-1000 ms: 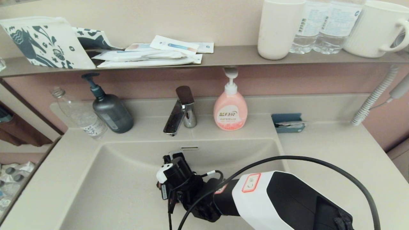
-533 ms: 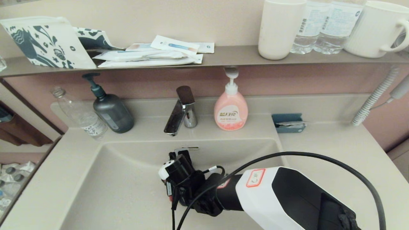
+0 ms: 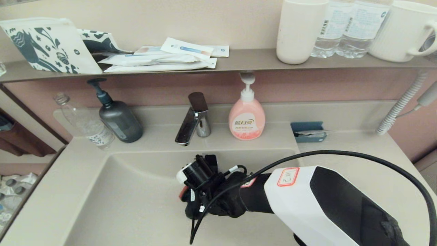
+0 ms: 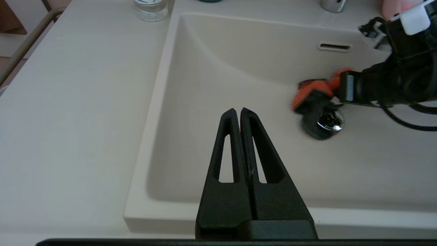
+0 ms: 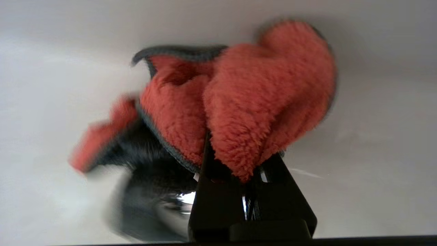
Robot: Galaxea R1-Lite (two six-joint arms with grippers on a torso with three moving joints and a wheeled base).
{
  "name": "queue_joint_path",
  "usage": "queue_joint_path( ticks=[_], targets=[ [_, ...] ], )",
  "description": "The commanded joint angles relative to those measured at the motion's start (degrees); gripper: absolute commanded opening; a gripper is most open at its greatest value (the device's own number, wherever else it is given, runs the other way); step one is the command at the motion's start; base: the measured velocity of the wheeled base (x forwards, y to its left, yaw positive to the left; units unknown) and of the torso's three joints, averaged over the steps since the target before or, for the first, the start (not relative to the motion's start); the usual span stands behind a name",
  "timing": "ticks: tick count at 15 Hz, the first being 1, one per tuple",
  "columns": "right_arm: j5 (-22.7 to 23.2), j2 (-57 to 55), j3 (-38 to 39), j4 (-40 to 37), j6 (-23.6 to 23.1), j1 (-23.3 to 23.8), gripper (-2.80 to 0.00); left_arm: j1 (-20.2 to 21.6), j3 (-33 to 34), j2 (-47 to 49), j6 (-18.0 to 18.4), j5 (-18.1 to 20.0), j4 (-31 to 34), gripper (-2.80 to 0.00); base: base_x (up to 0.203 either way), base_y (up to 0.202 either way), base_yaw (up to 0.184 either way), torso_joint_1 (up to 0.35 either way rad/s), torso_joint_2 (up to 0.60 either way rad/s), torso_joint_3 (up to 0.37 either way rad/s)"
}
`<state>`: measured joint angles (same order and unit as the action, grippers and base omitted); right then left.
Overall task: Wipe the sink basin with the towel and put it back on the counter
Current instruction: Wipe the sink
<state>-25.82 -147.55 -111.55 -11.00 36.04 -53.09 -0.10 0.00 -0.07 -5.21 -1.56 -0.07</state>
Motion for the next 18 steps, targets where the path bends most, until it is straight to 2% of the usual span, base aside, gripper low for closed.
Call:
queue_joint_path(
  ticks=[1,13,18],
  targets=[
    [-0.05,1.37,0.84,-0.66,0.79,0.15,-2.8,0.01,0.0,0.07,-0.07,-0.02,-0.01,-2.8,0.0,0.0,0.0,0.0,0.0,0.0],
    [-2.4,17.53,23.04,-1.05,4.74,5.4,-2.8,0.01,0.0,0.07,-0.04,-0.02,-0.01,-2.8,0.0,0.0,0.0,0.0,0.0,0.0],
    [-2.36,20.97,23.81,-0.55,4.75,6.3,-2.8,0.01,0.0,0.07,-0.07,-0.02,-0.01,-2.8,0.0,0.0,0.0,0.0,0.0,0.0]
  ],
)
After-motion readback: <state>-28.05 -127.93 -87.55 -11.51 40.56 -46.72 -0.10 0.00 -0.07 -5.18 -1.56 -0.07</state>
